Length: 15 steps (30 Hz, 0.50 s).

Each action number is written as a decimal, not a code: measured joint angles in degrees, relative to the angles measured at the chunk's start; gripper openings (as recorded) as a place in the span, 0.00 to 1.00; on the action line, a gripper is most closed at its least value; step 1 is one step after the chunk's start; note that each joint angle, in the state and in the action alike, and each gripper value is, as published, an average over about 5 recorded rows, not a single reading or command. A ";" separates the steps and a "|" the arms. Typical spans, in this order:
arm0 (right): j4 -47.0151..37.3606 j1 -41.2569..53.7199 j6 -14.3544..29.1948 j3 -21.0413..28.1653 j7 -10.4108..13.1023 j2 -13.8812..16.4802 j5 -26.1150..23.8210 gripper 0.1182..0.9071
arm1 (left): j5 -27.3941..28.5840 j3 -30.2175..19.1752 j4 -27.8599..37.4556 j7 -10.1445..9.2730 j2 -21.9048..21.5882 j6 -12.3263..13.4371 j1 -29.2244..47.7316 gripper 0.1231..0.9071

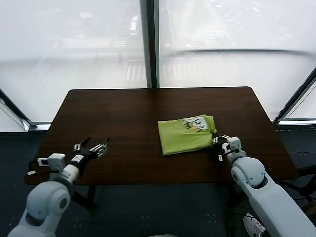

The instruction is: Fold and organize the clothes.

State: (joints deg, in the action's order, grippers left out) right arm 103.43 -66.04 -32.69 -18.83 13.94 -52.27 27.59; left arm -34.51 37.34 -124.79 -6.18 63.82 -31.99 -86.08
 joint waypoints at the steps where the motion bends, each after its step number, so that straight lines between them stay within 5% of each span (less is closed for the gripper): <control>1: 0.24 -0.41 0.44 -0.72 -0.06 0.03 0.35 0.03 | 0.00 -0.02 0.07 0.01 0.00 0.03 0.05 1.00; 7: 2.48 -2.38 2.91 -5.14 -3.06 0.62 -0.24 0.16 | -0.01 -0.57 0.53 0.05 0.12 0.09 0.72 1.00; 11: 5.07 -3.21 2.50 -7.36 -3.75 1.56 -2.39 0.44 | 0.02 -0.87 0.92 0.08 0.15 0.11 0.99 1.00; 15: 8.35 -2.95 3.43 -7.37 -1.62 2.09 -3.48 0.77 | 0.23 -1.13 1.33 0.10 0.28 0.16 1.28 1.00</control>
State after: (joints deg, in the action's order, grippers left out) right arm 111.78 -68.99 -29.26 -26.21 12.32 -50.18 24.11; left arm -34.28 36.20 -123.46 -6.07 64.09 -31.83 -84.80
